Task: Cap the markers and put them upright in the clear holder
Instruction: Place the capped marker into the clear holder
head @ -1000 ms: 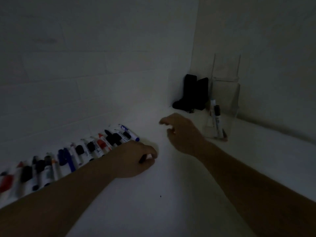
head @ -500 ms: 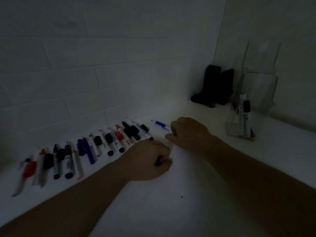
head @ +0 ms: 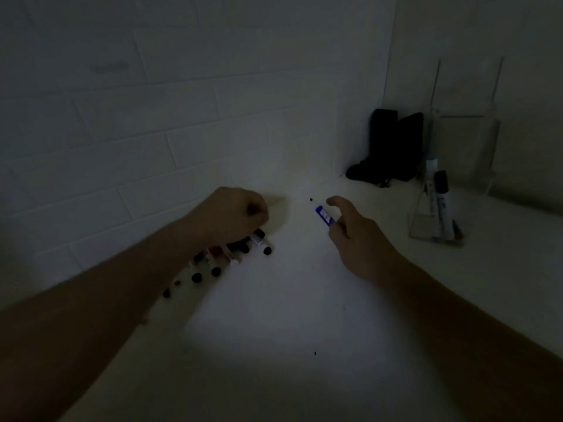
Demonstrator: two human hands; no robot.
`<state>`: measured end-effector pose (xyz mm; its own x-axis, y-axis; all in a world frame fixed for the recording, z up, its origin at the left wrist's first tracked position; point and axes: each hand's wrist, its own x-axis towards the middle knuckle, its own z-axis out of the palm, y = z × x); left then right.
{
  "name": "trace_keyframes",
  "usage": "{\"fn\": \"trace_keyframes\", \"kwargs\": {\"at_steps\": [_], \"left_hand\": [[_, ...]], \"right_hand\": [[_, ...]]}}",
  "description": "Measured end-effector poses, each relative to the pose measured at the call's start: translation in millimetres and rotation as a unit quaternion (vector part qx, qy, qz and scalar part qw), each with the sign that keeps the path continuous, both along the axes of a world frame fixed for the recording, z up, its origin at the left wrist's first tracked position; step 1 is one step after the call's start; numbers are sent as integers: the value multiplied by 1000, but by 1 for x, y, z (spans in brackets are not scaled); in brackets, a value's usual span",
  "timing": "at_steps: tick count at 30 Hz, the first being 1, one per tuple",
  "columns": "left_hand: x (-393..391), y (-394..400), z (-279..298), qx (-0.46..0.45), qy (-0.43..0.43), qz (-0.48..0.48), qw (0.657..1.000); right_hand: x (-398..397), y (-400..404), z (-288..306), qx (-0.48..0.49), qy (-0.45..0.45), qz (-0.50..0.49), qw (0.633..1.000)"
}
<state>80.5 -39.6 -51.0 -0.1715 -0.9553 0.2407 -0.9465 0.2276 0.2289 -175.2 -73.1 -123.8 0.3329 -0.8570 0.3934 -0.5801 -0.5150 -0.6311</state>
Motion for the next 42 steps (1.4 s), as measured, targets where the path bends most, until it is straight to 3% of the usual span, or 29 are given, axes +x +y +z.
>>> {"fn": "trace_keyframes", "kwargs": {"at_steps": [5, 9, 11, 13, 16, 20, 26, 34, 42], "left_hand": [[-2, -56, -12, 122, -216, 63, 967], [-9, -66, -20, 136, -254, 64, 956], [-8, -61, -18, 85, -198, 48, 975], [-14, -44, -13, 12, -70, 16, 997], [-34, 3, -14, -71, 71, 7, 995], [-50, 48, -51, -44, 117, -28, 992], [-43, 43, -72, -54, 159, -16, 986], [-41, 38, -77, -77, 144, -17, 986], [-45, 42, -77, -84, 146, -45, 985]], "right_hand": [[-1, 1, -4, -15, -2, -18, 1000], [-6, -3, -4, -17, -24, -32, 999], [-7, -2, -6, -16, -31, -28, 999], [-7, -3, -6, -21, -26, -25, 999], [-6, -4, -6, -43, 7, -15, 999], [-1, -4, -8, -52, 54, -9, 997], [0, 10, 3, -57, 58, -32, 996], [6, 16, 3, -95, 72, -20, 993], [15, 14, -2, -172, 185, 14, 968]]}}
